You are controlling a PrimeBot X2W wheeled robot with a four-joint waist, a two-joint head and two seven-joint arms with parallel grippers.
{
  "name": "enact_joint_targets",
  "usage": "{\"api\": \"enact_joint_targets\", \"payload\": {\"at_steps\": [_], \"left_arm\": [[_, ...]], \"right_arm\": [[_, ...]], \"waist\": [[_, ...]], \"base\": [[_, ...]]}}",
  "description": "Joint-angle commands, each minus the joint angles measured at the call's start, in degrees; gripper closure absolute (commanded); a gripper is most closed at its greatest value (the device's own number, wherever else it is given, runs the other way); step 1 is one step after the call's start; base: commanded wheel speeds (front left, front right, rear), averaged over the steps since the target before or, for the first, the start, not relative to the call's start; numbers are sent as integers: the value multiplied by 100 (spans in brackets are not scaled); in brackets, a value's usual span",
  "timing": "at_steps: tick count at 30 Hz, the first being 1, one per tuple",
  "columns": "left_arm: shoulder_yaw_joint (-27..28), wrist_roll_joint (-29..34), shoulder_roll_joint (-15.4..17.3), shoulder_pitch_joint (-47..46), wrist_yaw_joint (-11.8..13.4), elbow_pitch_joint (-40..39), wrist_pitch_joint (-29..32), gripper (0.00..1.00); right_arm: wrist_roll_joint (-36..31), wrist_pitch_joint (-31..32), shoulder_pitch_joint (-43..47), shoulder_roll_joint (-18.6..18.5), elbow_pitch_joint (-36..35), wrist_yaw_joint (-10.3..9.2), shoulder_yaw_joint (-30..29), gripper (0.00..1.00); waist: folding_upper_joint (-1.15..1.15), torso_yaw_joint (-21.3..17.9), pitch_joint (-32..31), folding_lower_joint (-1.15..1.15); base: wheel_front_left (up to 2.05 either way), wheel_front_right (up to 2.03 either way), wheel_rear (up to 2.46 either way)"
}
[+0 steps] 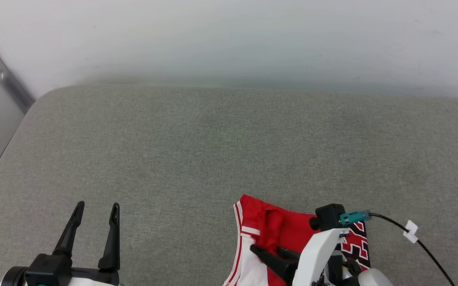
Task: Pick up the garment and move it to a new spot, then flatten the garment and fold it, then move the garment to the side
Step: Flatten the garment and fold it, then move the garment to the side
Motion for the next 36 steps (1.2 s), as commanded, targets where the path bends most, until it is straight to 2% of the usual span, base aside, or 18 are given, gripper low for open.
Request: {"api": "enact_joint_targets", "payload": {"at_steps": [1,5,12,17,21,22,28,36], "left_arm": [[23,26,-28,-45,-8,6,-12,0],[68,33,-44,-34,-8,30,-12,0],[77,36,-78,7,-8,29,-12,0],[83,19,-88,-66,-8,-23,-12,0],[82,8,-107,-122,-8,-63,-12,0],[82,8,-107,-122,-8,-63,-12,0],[97,0,-163,-159,-8,-164,-12,0],[49,-54,-226,-144,-8,-247,-12,0]], "right_arm": [[81,-48,-139,9,-24,0,179,0],[148,-92,-224,4,-128,0,432,0],[-690,-222,-500,-60,-354,0,194,0],[-1460,-599,-732,-610,-677,0,51,0],[-1983,-1071,-871,-1241,-824,-1,-61,0],[-1983,-1071,-871,-1241,-824,-1,-61,0],[-2706,-1941,-783,-1865,-970,-1,-580,0],[-3106,-3031,-55,-1708,-1326,-2,-1481,0]], "waist": [[0,-1,-2,0],[0,-61,-43,0],[0,-306,-109,0],[0,-509,-98,0],[0,-660,-75,0],[0,-660,-75,0],[0,-856,-13,0],[0,-987,32,0]], "base": [[0,0,0],[0,0,0],[0,0,0],[0,0,0],[0,0,0],[0,0,0],[0,0,0],[0,0,0]]}}
